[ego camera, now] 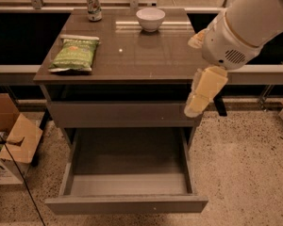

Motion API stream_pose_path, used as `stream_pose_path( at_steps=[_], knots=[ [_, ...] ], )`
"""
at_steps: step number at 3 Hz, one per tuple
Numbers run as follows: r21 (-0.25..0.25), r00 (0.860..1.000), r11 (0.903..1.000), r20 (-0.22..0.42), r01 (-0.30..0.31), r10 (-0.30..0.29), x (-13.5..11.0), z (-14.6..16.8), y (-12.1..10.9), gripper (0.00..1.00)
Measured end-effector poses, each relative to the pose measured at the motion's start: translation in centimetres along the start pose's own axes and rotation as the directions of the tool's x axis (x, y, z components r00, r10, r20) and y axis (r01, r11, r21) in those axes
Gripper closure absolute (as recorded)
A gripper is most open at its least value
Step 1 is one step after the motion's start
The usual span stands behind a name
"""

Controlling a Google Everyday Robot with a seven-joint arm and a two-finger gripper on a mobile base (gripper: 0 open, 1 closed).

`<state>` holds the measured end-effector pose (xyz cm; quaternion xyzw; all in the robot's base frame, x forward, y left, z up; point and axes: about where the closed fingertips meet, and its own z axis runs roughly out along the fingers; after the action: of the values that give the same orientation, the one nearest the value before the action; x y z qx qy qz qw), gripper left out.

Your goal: Place green jalapeno chip bag into middle drawer

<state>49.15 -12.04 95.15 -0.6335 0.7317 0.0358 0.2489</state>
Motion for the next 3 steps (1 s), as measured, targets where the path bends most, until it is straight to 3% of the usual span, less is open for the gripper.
stream_pose_path(
  at_steps=[1,2,3],
  knots=[
    [-0.024,0.996,0.9994,0.089,0.025,-0.023,-3.9,5.4,-3.4,0.0],
    [-0.019,0.995,0.9996,0.098,0.021,-0.02,-4.1,5.6,-3.6,0.0],
    [0.005,0.988,1.0,0.155,0.007,-0.007,-5.1,7.2,-4.8,0.0]
  ],
)
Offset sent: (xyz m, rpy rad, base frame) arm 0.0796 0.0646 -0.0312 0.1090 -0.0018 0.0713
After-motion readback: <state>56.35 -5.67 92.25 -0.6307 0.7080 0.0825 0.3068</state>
